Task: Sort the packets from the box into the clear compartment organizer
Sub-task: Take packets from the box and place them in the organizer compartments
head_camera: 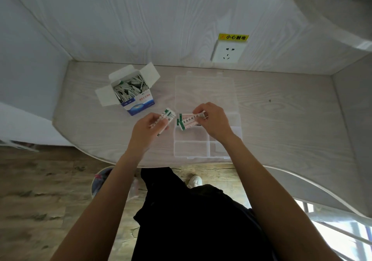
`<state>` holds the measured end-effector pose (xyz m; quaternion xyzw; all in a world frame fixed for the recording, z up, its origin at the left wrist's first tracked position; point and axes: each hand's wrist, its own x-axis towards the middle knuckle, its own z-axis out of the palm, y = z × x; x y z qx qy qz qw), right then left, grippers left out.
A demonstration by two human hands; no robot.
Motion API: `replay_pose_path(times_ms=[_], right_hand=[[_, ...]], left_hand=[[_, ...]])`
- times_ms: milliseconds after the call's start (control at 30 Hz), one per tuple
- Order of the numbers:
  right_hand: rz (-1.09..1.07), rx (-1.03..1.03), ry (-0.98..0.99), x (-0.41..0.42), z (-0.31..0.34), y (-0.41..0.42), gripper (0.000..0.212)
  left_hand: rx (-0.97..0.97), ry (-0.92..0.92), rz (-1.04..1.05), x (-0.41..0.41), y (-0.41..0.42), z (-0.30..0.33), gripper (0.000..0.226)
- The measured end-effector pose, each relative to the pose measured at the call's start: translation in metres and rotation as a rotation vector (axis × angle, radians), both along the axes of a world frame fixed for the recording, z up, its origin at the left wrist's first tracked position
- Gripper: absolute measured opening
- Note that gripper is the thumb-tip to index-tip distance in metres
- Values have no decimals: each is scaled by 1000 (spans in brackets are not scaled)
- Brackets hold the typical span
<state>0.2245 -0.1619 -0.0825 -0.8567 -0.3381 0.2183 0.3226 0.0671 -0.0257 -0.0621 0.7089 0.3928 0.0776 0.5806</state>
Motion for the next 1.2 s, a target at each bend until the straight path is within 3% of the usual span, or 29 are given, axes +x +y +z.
replay_pose_path(times_ms=[67,267,433,600,733,833,1100,1200], right_hand=[[-19,-4,-24,-1,-2,1,11],[-140,-29,-61,-5,1,0,12],[69,-233,-245,-14,2,11,14],[223,-325,-455,-14,5,11,25],[85,-134,-406,-16,6,-6,15],[-86,46,-498,-14,4,-23,5],[-137,22,-366,-13,-10,-30,7],[-154,-103,-388,-15,-11,-25,6]], left_hand=[[141,29,-79,5,6,3,9],[237,80,-213,28,14,11,27],[333,129,-298,48,10,13,22],[326,67,-239,53,13,6,19],[409,69,-304,57,7,-3,13],[551,78,-406,65,-5,-11,11],[921,85,-521,70,-20,-32,12],[1008,75,-538,68,-20,-35,16]])
